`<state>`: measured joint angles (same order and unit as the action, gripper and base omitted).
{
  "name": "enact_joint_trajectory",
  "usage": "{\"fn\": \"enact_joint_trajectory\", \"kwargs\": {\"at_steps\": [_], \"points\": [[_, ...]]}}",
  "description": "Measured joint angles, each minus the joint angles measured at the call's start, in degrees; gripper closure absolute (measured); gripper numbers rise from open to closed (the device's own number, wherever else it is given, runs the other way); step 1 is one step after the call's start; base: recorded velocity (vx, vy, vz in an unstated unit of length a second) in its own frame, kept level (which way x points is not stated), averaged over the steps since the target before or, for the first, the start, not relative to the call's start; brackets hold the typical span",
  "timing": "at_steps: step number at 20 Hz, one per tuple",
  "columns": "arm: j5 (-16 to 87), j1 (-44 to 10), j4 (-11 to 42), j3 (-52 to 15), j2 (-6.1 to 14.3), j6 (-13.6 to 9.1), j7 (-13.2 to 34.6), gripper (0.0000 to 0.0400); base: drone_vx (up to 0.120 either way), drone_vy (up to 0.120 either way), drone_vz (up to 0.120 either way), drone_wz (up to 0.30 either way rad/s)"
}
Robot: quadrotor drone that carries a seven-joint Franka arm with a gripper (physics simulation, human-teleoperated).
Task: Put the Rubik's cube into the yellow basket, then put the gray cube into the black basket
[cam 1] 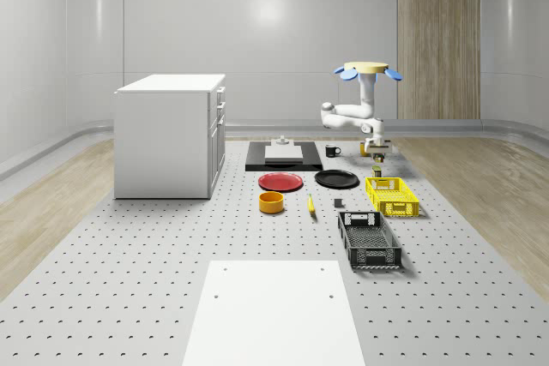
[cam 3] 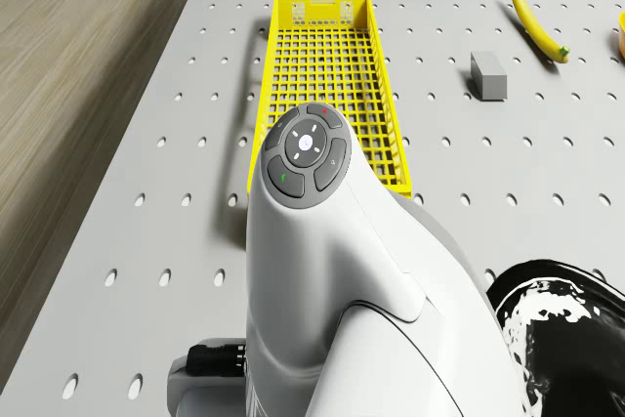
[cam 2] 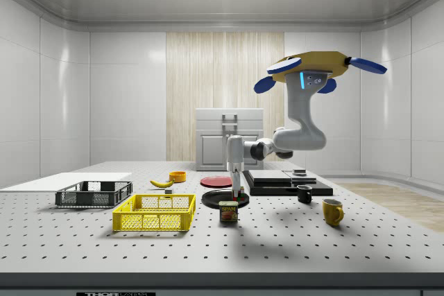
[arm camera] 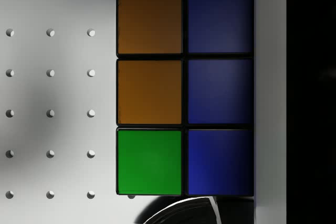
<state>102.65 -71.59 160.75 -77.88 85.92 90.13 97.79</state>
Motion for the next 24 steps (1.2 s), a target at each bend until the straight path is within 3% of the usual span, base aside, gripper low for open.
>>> {"fn": "enact_joint_trajectory", "kwargs": {"at_steps": [22, 24], "points": [[-0.68, -0.37, -0.07, -0.15, 1.66, 1.54, 0.29, 0.0075, 0.12, 0.0, 0.0, 0.0], [-0.73, -0.4, -0.07, -0.17, 1.79, 1.65, 0.31, 0.0075, 0.12, -0.1, 0.0, 0.0]]}}
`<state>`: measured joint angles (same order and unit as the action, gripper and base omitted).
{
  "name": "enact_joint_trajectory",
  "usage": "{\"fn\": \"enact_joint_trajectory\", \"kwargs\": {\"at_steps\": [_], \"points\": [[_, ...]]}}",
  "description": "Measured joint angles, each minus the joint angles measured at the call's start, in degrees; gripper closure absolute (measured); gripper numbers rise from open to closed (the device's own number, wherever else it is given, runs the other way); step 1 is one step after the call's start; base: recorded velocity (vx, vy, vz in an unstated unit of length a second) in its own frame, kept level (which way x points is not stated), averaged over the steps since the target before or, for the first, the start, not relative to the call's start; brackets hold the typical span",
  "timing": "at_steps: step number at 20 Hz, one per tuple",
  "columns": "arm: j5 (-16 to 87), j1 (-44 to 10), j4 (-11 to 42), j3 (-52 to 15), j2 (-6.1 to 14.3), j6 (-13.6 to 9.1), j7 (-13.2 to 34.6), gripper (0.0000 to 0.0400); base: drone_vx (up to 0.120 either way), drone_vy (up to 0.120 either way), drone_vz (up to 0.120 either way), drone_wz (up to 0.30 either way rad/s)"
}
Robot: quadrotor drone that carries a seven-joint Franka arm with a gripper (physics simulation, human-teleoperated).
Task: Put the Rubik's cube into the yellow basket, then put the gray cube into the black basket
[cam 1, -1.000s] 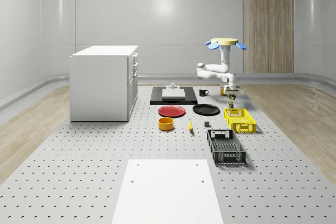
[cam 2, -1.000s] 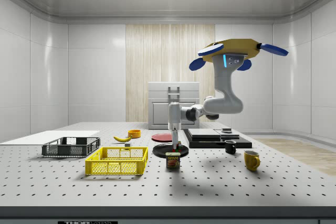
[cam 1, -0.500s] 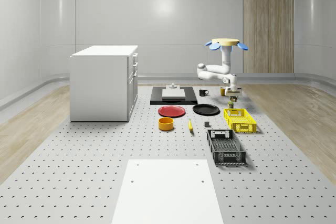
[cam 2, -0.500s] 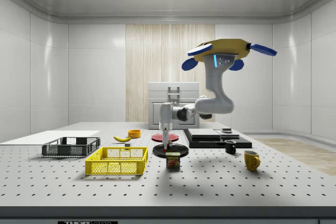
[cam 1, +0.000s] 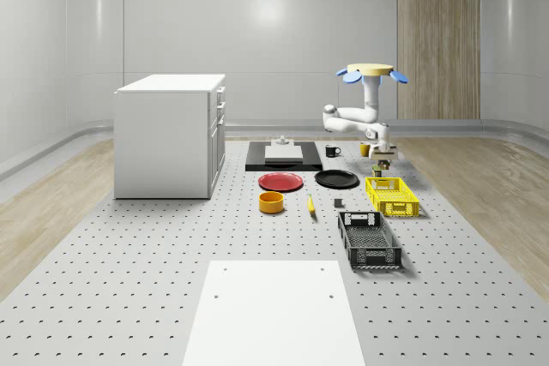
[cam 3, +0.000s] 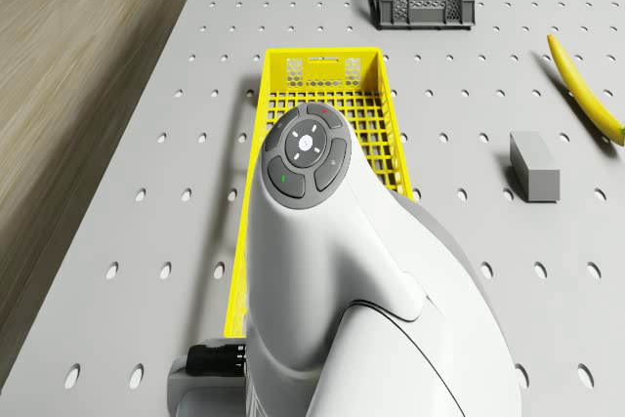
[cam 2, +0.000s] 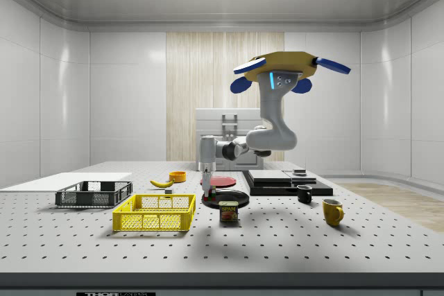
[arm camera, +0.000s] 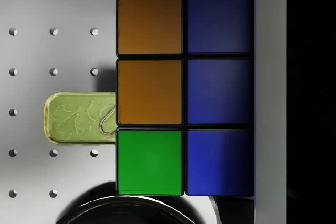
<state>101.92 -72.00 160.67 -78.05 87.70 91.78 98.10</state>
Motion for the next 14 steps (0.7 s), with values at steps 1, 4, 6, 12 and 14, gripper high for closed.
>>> {"fn": "enact_joint_trajectory", "kwargs": {"at_steps": [1, 4, 6, 12, 14], "points": [[-0.02, -0.01, 0.0, -0.01, 0.06, 0.06, 0.01, 0.0075, 0.12, -0.12, 0.0, 0.0], [-0.1, -0.05, -0.01, -0.02, 0.24, 0.22, 0.04, 0.0075, 0.12, 0.0, 0.0, 0.0], [-0.14, -0.08, -0.02, -0.03, 0.35, 0.32, 0.06, 0.0075, 0.12, 0.0, 0.0, 0.0], [-0.27, -0.15, -0.03, -0.06, 0.66, 0.61, 0.11, 0.0075, 0.12, 0.0, 0.0, 0.0], [-0.31, -0.17, -0.03, -0.06, 0.76, 0.7, 0.13, 0.0075, 0.12, 0.0, 0.0, 0.0]]}}
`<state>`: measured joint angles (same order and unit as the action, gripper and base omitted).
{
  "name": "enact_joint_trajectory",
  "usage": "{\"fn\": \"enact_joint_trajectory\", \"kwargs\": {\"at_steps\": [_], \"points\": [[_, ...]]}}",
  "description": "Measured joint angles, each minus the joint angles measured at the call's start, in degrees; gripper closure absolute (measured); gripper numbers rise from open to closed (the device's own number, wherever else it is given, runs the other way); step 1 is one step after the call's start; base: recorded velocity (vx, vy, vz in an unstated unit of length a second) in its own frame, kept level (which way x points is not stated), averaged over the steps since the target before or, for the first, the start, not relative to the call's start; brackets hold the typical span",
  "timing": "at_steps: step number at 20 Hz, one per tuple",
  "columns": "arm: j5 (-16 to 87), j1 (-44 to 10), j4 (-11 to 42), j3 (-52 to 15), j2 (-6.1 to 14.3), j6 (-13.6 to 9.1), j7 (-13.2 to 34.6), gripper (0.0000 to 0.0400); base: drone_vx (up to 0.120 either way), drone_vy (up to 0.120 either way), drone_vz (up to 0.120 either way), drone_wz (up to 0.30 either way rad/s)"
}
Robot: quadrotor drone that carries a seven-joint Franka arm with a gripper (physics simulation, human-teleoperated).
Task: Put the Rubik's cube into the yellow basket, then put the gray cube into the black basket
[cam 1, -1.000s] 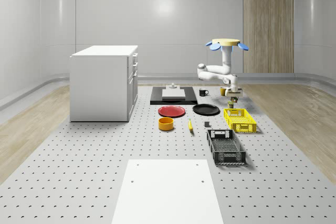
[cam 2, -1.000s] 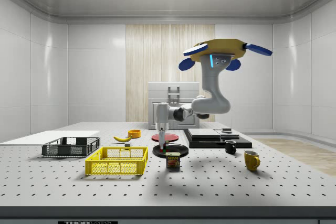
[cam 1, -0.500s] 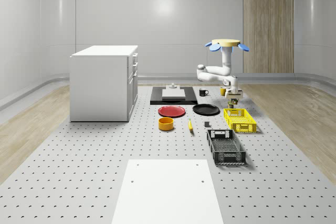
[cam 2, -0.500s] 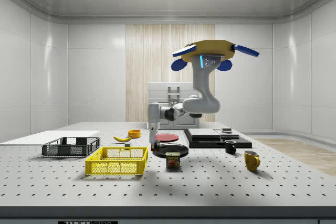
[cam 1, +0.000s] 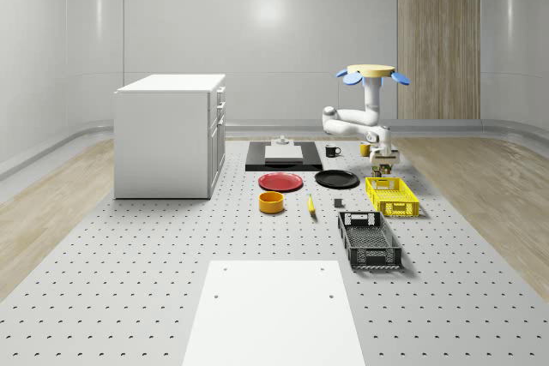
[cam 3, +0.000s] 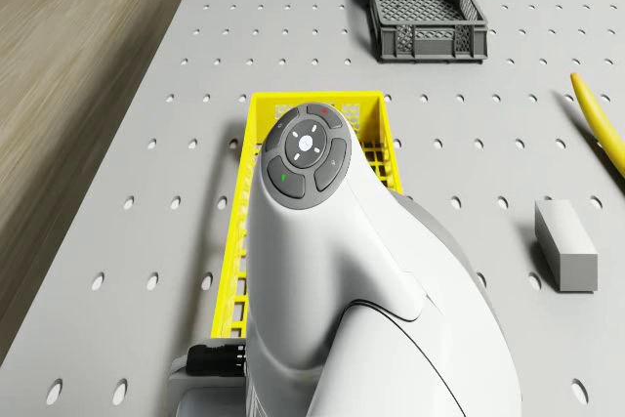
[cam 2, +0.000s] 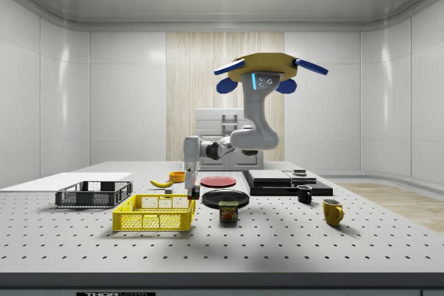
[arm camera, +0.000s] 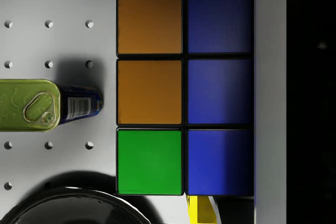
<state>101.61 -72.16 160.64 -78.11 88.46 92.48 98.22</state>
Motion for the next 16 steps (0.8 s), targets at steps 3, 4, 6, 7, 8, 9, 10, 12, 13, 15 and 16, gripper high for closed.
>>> {"fn": "enact_joint_trajectory", "kwargs": {"at_steps": [3, 4, 6, 7, 8, 9, 10, 12, 13, 15, 16], "points": [[-0.06, -0.03, -0.01, -0.01, 0.14, 0.13, 0.02, 0.0075, 0.12, 0.0, 0.0, 0.0], [-0.07, -0.04, -0.01, -0.02, 0.18, 0.17, 0.03, 0.0075, 0.12, 0.0, 0.0, 0.0], [-0.11, -0.06, -0.01, -0.02, 0.27, 0.25, 0.04, 0.0075, 0.12, 0.0, 0.0, 0.0], [-0.13, -0.07, -0.01, -0.03, 0.31, 0.29, 0.05, 0.0075, 0.12, 0.0, 0.0, 0.0], [-0.14, -0.08, -0.01, -0.03, 0.35, 0.33, 0.06, 0.0075, 0.12, 0.0, 0.0, 0.0], [-0.16, -0.09, -0.01, -0.03, 0.4, 0.37, 0.06, 0.0075, 0.12, 0.0, 0.0, 0.0], [-0.18, -0.1, -0.02, -0.04, 0.44, 0.4, 0.07, 0.0075, 0.12, 0.0, 0.0, 0.0], [-0.21, -0.11, -0.02, -0.04, 0.51, 0.48, 0.08, 0.0075, 0.12, 0.0, 0.0, 0.0], [-0.22, -0.12, -0.02, -0.05, 0.55, 0.51, 0.09, 0.0075, 0.12, 0.0, 0.0, 0.0], [-0.25, -0.14, -0.02, -0.05, 0.62, 0.58, 0.1, 0.0075, 0.12, 0.0, 0.0, 0.0], [-0.27, -0.15, -0.02, -0.05, 0.66, 0.61, 0.11, 0.0075, 0.12, -0.08, 0.0, 0.0]]}}
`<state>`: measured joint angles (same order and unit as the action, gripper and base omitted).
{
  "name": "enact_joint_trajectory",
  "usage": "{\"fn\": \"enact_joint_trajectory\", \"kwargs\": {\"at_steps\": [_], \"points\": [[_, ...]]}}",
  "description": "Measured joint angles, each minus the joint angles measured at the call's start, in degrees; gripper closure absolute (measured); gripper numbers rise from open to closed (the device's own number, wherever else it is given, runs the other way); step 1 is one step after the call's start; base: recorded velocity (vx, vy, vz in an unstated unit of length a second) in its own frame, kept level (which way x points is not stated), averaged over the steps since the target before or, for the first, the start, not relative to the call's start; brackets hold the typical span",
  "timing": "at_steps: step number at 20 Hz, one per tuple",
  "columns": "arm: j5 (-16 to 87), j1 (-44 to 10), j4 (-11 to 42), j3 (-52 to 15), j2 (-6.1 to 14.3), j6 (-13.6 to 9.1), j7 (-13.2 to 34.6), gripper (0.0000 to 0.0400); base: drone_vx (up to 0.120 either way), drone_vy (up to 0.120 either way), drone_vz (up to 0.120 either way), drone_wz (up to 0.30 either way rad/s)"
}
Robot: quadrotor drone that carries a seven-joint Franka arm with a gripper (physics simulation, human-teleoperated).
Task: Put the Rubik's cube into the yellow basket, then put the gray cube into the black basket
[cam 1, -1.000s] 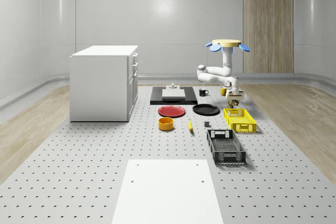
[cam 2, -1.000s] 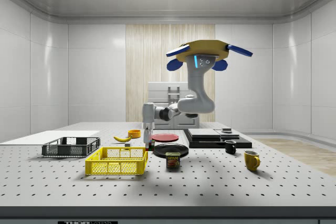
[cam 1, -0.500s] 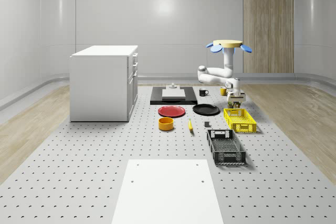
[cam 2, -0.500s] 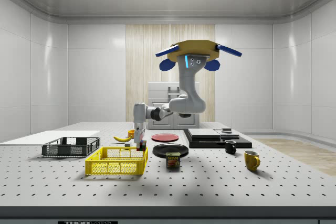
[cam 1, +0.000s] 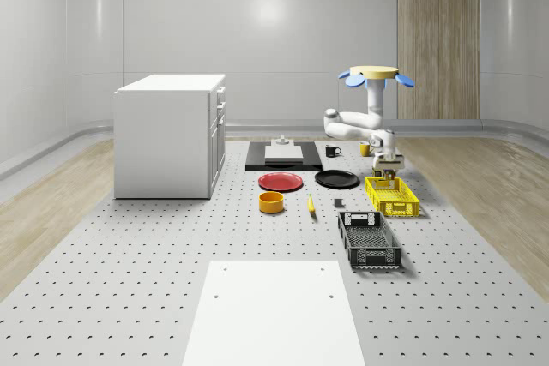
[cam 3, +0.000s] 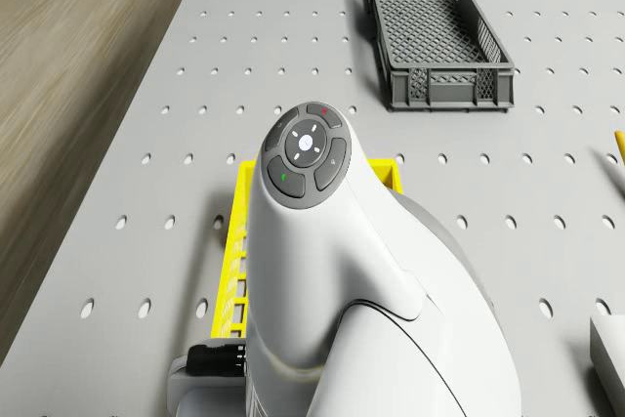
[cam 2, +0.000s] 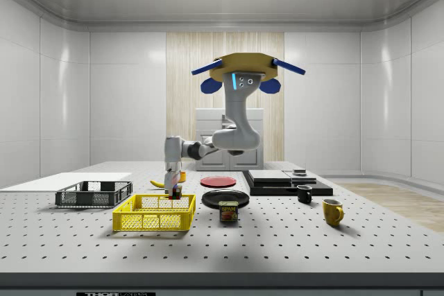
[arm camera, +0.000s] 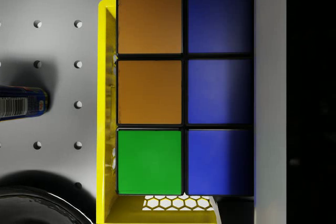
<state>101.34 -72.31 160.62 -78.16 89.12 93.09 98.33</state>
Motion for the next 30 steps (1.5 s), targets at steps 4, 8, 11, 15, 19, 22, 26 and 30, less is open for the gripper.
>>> {"fn": "enact_joint_trajectory", "kwargs": {"at_steps": [4, 8, 11, 15, 19, 22, 26, 30], "points": [[-0.05, -0.03, 0.0, -0.01, 0.14, 0.13, 0.02, 0.0075, 0.12, -0.04, -0.05, 0.0], [-0.11, -0.06, -0.01, -0.02, 0.26, 0.24, 0.04, 0.0075, 0.12, 0.0, -0.12, 0.0], [-0.14, -0.08, -0.01, -0.03, 0.35, 0.32, 0.05, 0.0075, 0.04, 0.0, -0.107, 0.0], [0.69, -0.23, -0.2, 0.91, 0.47, 0.78, 0.08, 0.0075, 0.0, 0.0, 0.0, 0.0], [2.89, -0.62, -0.75, 3.3, 0.52, 1.75, 0.13, 0.0075, 0.0, 0.0, 0.0, 0.0], [4.55, -0.95, -1.23, 5.08, 0.49, 2.44, 0.16, 0.0075, 0.0, 0.0, 0.0, 0.0], [6.04, -1.26, -1.7, 6.65, 0.36, 2.99, 0.18, 0.0075, 0.0, 0.0, 0.0, 0.0], [6.73, -1.37, -1.92, 7.36, 0.2, 3.15, 0.16, 0.0054, 0.0, 0.0, 0.0, 0.0]]}}
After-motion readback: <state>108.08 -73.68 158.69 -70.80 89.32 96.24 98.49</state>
